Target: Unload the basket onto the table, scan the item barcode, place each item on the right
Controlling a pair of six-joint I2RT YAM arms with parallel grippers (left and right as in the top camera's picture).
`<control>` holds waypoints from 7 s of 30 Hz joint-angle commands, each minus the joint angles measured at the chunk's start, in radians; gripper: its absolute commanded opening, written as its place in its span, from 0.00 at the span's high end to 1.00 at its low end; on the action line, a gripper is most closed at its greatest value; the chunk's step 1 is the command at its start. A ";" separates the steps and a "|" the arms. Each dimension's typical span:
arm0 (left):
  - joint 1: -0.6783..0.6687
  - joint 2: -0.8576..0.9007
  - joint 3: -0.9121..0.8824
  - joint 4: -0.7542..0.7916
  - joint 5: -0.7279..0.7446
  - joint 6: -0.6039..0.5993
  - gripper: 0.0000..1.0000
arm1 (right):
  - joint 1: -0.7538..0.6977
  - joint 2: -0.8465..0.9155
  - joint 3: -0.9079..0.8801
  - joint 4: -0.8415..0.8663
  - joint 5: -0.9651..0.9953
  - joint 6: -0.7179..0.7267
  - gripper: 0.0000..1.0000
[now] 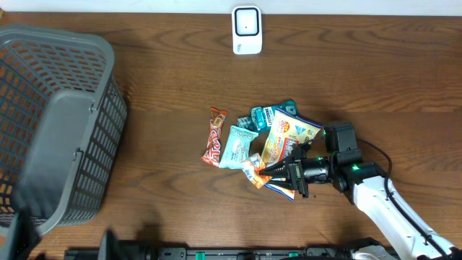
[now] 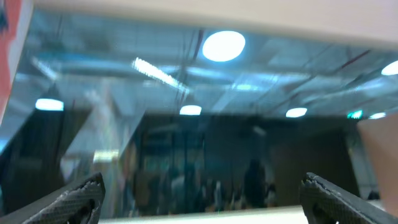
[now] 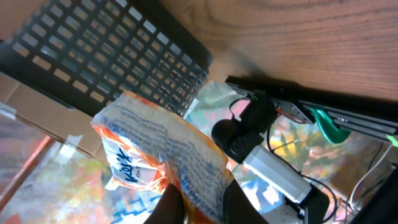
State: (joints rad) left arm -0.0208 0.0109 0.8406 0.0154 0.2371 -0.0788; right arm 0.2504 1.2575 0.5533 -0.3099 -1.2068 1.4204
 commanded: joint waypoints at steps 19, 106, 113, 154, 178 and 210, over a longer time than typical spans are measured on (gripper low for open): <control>-0.001 -0.008 -0.180 0.007 -0.096 -0.002 0.01 | -0.006 -0.008 0.006 -0.018 0.759 -0.601 0.64; -0.002 0.204 -0.492 0.013 0.043 -0.178 0.01 | -0.190 -0.023 0.002 -0.151 -0.053 -0.408 0.98; -0.003 0.207 -0.516 -0.014 0.140 -0.071 0.01 | -0.190 -0.023 0.002 -0.154 -0.052 -0.434 0.98; -0.002 0.208 -0.575 -0.378 0.137 -0.071 0.01 | -0.190 -0.023 0.002 -0.622 -0.006 -0.431 0.99; -0.002 0.208 -0.575 -0.378 0.137 -0.072 0.01 | -0.190 -0.023 0.002 -0.209 -0.003 -0.546 0.99; -0.002 0.208 -0.575 -0.378 0.137 -0.072 0.01 | 0.095 0.340 0.135 1.176 1.141 -1.168 0.99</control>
State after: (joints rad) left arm -0.0208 0.2207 0.2653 -0.3630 0.3649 -0.1596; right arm 0.3397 1.4872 0.5922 0.8398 -0.1886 0.2897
